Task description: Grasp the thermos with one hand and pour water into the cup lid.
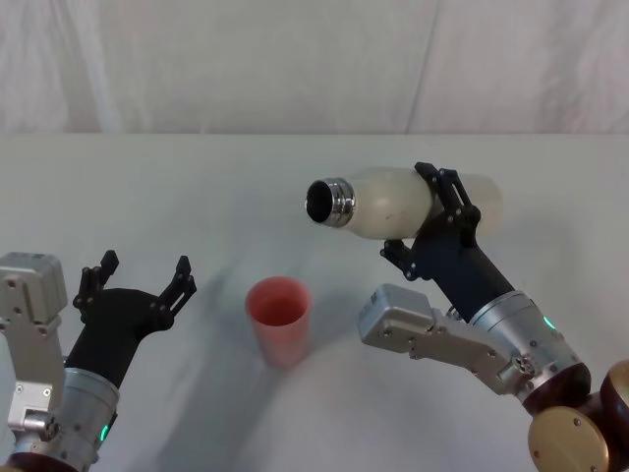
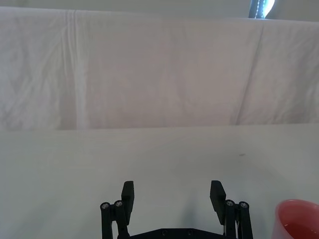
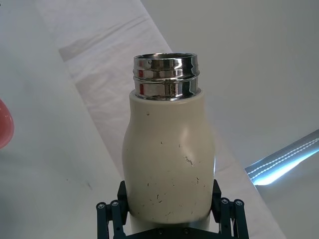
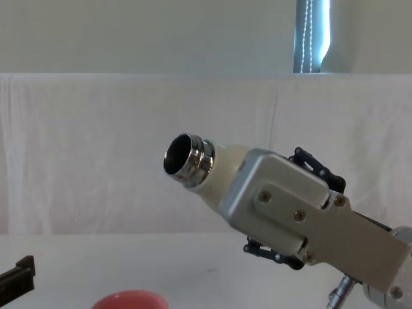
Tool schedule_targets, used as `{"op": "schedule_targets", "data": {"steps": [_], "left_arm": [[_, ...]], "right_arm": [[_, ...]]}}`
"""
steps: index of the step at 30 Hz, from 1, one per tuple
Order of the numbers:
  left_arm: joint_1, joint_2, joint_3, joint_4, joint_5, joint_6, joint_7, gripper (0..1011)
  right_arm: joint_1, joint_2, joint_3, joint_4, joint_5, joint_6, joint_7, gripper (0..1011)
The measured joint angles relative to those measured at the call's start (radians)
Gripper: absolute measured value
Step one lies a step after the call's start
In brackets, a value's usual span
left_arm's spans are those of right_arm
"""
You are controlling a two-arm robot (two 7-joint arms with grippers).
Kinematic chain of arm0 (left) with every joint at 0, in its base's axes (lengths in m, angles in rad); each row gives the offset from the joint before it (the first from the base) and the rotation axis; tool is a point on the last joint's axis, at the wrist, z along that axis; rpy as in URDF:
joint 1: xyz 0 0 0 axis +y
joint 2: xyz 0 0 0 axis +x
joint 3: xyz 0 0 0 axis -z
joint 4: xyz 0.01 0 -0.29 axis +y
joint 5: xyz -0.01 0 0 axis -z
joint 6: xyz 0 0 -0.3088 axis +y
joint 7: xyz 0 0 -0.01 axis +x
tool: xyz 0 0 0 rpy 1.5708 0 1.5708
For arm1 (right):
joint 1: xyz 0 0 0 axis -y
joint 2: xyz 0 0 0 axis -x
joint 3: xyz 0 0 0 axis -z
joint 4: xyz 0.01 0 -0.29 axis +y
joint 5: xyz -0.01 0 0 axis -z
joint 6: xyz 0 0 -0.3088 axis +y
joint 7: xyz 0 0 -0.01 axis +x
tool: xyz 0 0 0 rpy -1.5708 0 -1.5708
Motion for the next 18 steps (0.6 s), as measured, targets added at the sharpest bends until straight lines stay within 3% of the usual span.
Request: {"op": "schedule_targets", "data": {"steps": [10, 18], "left_arm": [[0.0, 0.0, 0.0, 0.0, 0.0, 0.0, 0.0, 1001], [0.0, 0.0, 0.0, 0.0, 0.0, 0.0, 0.0, 1001]], "right_arm": [[-0.002, 0.0, 0.005, -0.005, 0.004, -0.004, 0.0, 958], [-0.01, -0.002, 0.018, -0.02, 0.04, -0.01, 0.018, 958]]}}
